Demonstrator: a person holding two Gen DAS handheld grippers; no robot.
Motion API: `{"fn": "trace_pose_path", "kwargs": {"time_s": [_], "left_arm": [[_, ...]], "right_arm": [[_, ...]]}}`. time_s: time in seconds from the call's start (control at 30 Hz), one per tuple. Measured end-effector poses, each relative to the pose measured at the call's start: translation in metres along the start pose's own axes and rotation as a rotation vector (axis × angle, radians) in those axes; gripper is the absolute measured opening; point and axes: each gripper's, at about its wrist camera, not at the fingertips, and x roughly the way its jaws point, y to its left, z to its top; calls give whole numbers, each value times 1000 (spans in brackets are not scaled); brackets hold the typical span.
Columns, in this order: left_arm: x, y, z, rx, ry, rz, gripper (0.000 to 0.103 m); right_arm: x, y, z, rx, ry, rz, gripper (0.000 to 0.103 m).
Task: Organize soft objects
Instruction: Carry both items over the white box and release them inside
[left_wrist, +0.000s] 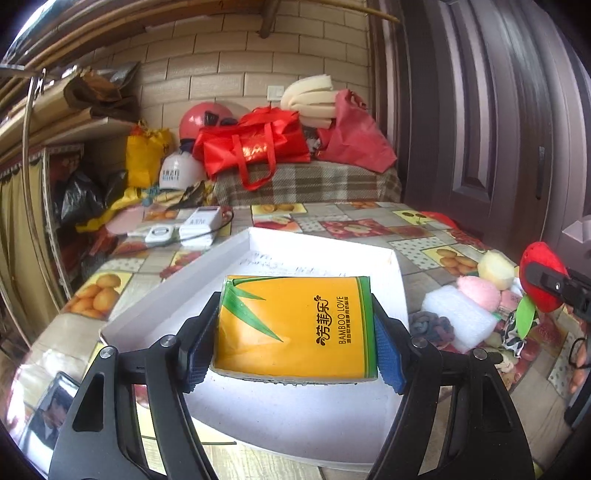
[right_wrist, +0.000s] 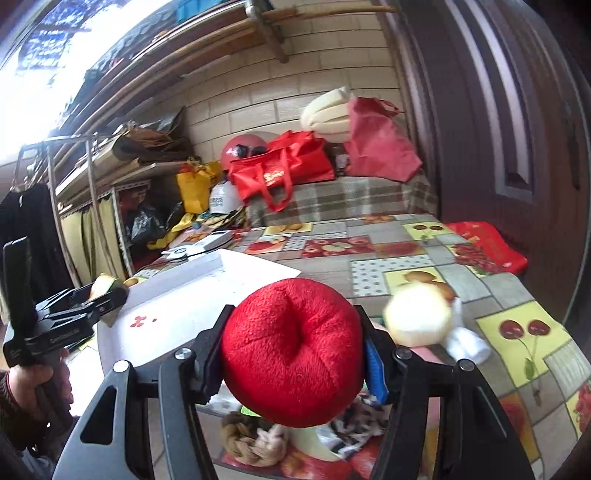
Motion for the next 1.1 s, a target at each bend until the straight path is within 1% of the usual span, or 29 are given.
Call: {"fn": "trace_pose_path", "kwargs": {"time_s": [0.07,0.17,0.3,0.4,0.47,0.57,0.67,0.8,0.87,1.03,1.1], "left_arm": [[3,4,0,-17,7,7,73],[2,6,1,-1,-22,26,73],[6,12,3,-7,-21,31,73],[9,20,7,-7,-55,72,73],[14,32,10,-37,-64,105,73],[24,48,13,-82,-60,133,73],[33,51,17,-76,-59,141,73],[38,46,19,-45,-64,143,73],[41,46,20,-40,-49,141,73],[56,52,22,-67,23,133,74],[58,53,22,-77,31,166,76]], "right_arm": [[8,12,1,-31,8,23,61],[20,29,2,-66,24,57,61],[35,52,1,-98,43,105,61],[49,66,2,-103,52,132,61],[57,73,1,-97,50,136,61],[71,80,2,-98,43,110,61],[84,84,8,-90,17,87,61],[108,93,14,-74,31,84,61],[115,100,15,-83,34,85,61],[126,117,16,-119,58,110,63],[127,122,15,-146,72,111,69]]}}
